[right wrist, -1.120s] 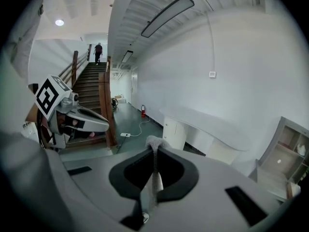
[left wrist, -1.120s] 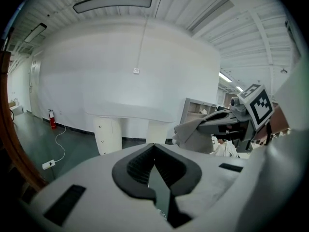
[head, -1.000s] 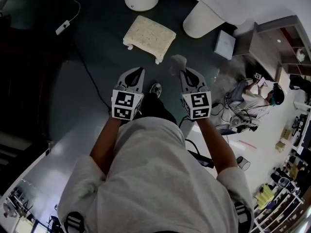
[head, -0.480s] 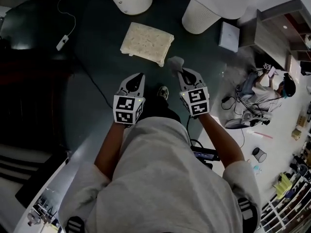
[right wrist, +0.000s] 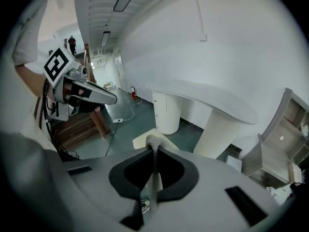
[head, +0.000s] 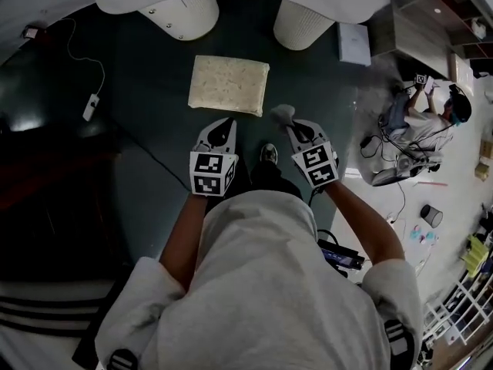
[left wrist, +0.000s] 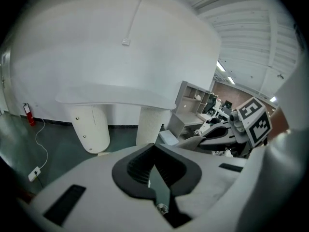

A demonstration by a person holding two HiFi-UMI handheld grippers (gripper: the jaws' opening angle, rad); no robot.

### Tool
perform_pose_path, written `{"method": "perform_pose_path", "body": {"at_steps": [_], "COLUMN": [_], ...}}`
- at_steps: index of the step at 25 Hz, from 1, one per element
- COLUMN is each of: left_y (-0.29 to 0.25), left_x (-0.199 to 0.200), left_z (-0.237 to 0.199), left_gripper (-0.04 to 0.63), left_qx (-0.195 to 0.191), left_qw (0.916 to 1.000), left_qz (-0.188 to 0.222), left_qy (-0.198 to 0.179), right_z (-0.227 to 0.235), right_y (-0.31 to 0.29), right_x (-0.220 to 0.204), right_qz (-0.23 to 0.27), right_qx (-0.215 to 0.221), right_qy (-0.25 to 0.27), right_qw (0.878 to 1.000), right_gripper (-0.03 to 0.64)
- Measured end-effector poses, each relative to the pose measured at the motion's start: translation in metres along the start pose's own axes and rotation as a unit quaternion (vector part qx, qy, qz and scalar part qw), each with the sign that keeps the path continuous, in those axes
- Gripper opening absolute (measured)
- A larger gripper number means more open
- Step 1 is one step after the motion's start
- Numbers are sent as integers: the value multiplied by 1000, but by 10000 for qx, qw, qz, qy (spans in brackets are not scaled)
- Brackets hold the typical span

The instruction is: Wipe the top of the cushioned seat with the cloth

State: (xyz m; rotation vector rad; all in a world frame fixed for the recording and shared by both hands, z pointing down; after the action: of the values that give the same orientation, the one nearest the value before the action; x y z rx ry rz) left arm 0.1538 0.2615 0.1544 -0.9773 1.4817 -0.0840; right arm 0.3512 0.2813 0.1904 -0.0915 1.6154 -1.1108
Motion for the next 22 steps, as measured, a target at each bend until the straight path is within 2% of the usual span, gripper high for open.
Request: {"method": "perform_pose_path", "body": {"at_steps": [3,6,9,13,18,20,22], "left_y": [-9,-17,-27,-46,-71,-91,-113], "left_x": [4,2,-9,-34,-62,-76,-87], "left_z": [-29,-57,-87,-111,-136,-150,-162], "left_gripper": [14,14,14,14,14,14,14], "left_qx": [-122,-305,-345,-473,-451,-377,-290], "left_qw": [9997,9990,9978,9953,9934,9929,9928], "left_qz": [-86,-276,-537,-845,-1033,-1103,-1135], "left_qy": [-181,-170,-158,49,224,237,257], "right_z": [0,0,0,3,16,29,41], "right_y": [-29,-60,-95,-135,-162,-178,-194], "right_x": [13,25,18,-9,-34,-45,-55], "right_qz": [-163,-229,-427,-902,-836,-900,-967], "right_qx": [-106,-227,-411,-586,-737,-857,-931], "right_qy": [-49,-503,-951,-1762,-2982,-3079,-2980], "right_qw": [9998,9982,9937,9785,9480,9433,9451], "right_gripper": [14,14,14,14,14,14,14]}}
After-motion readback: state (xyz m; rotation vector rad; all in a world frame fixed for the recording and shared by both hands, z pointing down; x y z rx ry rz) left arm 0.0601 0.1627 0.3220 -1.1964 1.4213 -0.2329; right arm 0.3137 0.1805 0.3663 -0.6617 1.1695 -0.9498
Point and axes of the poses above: the fingertips, and each gripper's own axes: y backward along the fingers, z to its right, x out of its top, the point moved 6 cm from there along y, backward along the fingers, and after that the axes turned 4 degrees about z, right-handed, at the moved point
